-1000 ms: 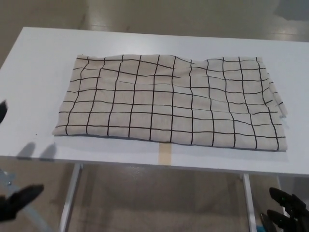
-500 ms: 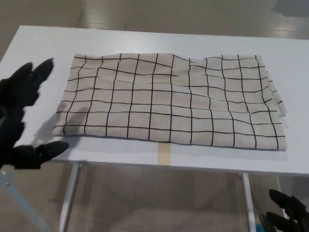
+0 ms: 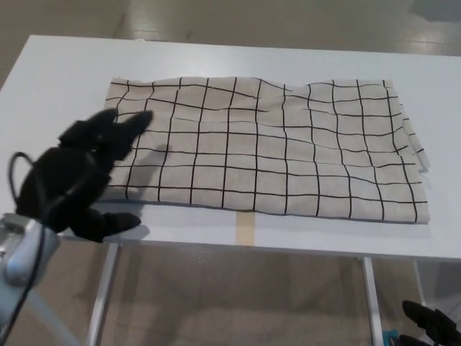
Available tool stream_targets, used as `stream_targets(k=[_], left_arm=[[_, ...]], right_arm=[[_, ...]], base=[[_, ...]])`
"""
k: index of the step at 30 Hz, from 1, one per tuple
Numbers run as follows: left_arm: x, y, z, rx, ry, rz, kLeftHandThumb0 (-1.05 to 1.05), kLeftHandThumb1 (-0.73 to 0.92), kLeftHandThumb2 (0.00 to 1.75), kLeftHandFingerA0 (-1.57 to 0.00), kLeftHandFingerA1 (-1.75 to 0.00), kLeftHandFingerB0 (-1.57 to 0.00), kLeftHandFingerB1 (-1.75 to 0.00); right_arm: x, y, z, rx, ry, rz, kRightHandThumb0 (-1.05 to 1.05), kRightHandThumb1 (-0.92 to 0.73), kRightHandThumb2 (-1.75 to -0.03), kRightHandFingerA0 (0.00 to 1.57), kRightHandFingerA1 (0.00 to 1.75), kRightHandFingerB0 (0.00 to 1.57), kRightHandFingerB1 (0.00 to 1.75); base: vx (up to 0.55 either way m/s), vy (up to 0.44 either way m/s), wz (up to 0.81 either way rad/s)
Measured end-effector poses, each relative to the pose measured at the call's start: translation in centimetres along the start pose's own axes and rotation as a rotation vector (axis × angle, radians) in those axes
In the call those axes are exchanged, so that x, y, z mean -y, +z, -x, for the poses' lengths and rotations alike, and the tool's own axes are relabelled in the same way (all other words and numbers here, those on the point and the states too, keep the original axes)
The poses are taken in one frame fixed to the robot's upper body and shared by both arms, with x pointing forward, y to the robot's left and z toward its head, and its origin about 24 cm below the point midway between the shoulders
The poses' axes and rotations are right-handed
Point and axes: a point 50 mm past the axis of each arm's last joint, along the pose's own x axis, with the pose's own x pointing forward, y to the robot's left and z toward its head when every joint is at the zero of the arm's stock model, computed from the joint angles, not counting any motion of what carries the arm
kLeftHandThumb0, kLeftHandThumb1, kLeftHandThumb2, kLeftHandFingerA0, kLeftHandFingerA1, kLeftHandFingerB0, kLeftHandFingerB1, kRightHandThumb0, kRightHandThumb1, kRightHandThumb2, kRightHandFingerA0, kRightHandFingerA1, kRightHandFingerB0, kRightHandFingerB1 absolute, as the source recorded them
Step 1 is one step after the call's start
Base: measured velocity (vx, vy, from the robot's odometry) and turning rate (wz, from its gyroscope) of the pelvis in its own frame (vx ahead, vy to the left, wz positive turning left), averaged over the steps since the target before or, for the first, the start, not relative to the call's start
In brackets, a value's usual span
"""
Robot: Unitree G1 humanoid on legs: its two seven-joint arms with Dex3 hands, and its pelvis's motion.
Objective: Use the left hand to fold a white towel with checkered patterns in half.
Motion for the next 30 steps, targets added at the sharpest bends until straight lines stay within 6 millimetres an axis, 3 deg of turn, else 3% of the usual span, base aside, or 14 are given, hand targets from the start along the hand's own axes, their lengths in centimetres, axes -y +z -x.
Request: stream_targets(k=[7,18,21,22,25,26,27,28,29,30], left_arm=[[2.0,-0.2,-1.3,-0.002,-0.106,-0.144,-0.55,0.38,0.74,0.00,-0.13,-0.01,-0.17],[1.9,-0.9,-3.1,-0.022,-0.083,-0.342,-0.54,0.36,0.73,-0.01,-0.19,-0.02,-0.20],[2.2,-0.9,-3.4,-0.036,-0.045,-0.385,-0.49,0.35,0.74,-0.02,-0.29,-0.01,-0.27],[2.3,-0.9,-3.6,-0.041,-0.026,-0.406,-0.52,0.48,0.61,-0.11,-0.31,-0.09,-0.25],[2.4,-0.9,-3.8,-0.046,-0.013,-0.438,-0.54,0.42,0.67,-0.19,-0.38,-0.15,-0.35],[2.6,-0.7,-4.0,-0.046,-0.001,-0.463,-0.54,0.43,0.74,-0.52,-0.53,-0.39,-0.45],[2.6,-0.7,-4.1,-0.045,0.005,-0.476,-0.44,0.51,0.56,-0.70,-0.60,-0.62,-0.45],[2.7,-0.6,-4.2,-0.042,0.008,-0.487,-0.44,0.51,0.56,-0.70,-0.60,-0.62,-0.45],[2.7,-0.5,-4.4,-0.039,0.007,-0.506,-0.46,0.42,0.73,-0.80,-0.88,-0.79,-0.77],[2.7,-0.3,-4.6,-0.039,0.007,-0.524,-0.46,0.42,0.73,-0.80,-0.88,-0.79,-0.77]], right_arm=[[0.1,-0.5,0.3,-0.028,0.004,0.006,-0.48,-0.68,-0.60,0.40,0.38,0.37,0.36],[0.3,-1.2,0.9,-0.054,0.015,0.013,-0.48,-0.68,-0.60,0.40,0.38,0.37,0.36],[0.3,-1.3,1.0,-0.059,0.015,0.015,-0.48,-0.68,-0.60,0.40,0.38,0.37,0.36],[0.3,-1.3,1.0,-0.059,0.016,0.015,-0.48,-0.68,-0.60,0.40,0.38,0.37,0.36],[0.3,-1.2,1.0,-0.058,0.016,0.016,-0.48,-0.68,-0.60,0.40,0.38,0.37,0.36],[0.3,-1.2,0.9,-0.056,0.016,0.016,-0.48,-0.68,-0.60,0.40,0.38,0.37,0.36],[0.3,-1.2,0.9,-0.054,0.016,0.016,-0.48,-0.68,-0.60,0.40,0.38,0.37,0.36],[0.3,-1.1,0.9,-0.053,0.016,0.016,-0.48,-0.68,-0.60,0.40,0.38,0.37,0.36],[0.3,-1.1,1.0,-0.052,0.016,0.016,-0.48,-0.68,-0.60,0.40,0.38,0.37,0.36],[0.3,-1.1,1.0,-0.050,0.016,0.017,-0.48,-0.68,-0.60,0.40,0.38,0.37,0.36]], base=[[0.00,0.000,0.00],[0.00,0.000,0.00],[0.00,0.000,0.00],[0.00,0.000,0.00],[0.00,0.000,0.00],[0.00,0.000,0.00],[0.00,0.000,0.00],[0.00,0.000,0.00],[0.00,0.000,0.00],[0.00,0.000,0.00]])
